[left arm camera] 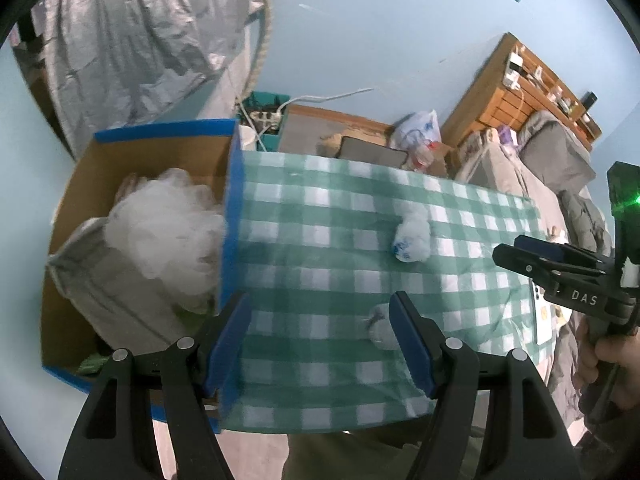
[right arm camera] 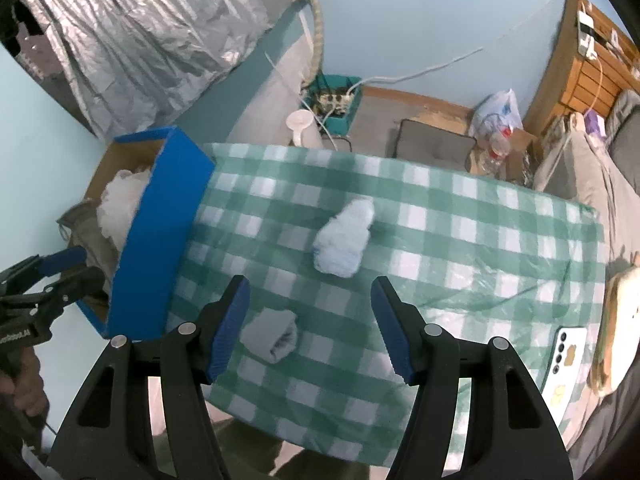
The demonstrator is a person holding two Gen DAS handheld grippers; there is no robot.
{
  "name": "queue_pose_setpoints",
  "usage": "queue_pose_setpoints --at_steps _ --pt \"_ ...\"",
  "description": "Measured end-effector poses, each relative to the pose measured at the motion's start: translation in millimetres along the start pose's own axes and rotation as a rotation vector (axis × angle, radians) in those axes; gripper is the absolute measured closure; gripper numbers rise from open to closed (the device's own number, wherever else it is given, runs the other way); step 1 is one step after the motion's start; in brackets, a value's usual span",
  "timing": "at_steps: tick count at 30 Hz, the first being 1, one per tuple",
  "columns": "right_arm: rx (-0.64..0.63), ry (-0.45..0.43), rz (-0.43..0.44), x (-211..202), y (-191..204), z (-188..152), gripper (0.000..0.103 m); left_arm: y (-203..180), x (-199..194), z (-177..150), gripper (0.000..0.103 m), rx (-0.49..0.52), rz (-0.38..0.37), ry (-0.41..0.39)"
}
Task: Organize soft objects
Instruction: 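Move both grippers back over the table toward the grey sock and white bag, then grasp the grey sock with the left gripper while the right gripper grasps the white plastic bag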
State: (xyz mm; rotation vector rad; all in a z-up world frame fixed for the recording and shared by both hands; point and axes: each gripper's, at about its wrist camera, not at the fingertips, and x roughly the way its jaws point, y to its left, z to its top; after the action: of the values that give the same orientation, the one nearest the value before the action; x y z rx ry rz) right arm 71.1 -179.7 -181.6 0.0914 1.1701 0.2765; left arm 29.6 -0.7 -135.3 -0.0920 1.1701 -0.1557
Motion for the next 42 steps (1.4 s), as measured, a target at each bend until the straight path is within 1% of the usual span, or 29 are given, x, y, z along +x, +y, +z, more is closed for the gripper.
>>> queue_pose_setpoints --at_steps 8,15,21,24,30,33,35,42 --pt "0.023 0.034 -0.007 6.8 -20.8 -11.0 0.040 -29.1 22.7 -7.9 0.025 0.052 -0.032 0.055" --pt "0.040 0.085 -0.008 28.0 -34.6 -21.1 0.040 -46.1 57.1 -14.7 0.025 0.087 -0.045 0.129" --pt "0.048 0.107 -0.005 44.1 -43.2 -27.1 0.040 -59.6 84.2 -25.0 0.023 0.133 -0.053 0.182" --pt "0.062 0.117 -0.002 51.5 -48.1 -28.7 0.040 -65.5 98.5 -30.6 0.022 0.141 -0.051 0.214" --pt "0.074 0.130 0.004 64.0 -54.4 -31.5 0.040 -74.6 115.7 -35.2 0.022 0.147 -0.053 0.241" --pt "0.077 0.137 0.002 67.3 -55.7 -31.8 0.040 -77.1 126.8 -36.0 0.018 0.145 -0.049 0.254" --pt "0.079 0.141 0.001 68.6 -56.7 -31.3 0.040 -78.7 136.2 -36.9 0.018 0.144 -0.049 0.268" --pt "0.078 0.146 0.004 71.9 -58.5 -25.0 0.040 -80.4 158.7 -40.3 0.019 0.160 -0.022 0.301"
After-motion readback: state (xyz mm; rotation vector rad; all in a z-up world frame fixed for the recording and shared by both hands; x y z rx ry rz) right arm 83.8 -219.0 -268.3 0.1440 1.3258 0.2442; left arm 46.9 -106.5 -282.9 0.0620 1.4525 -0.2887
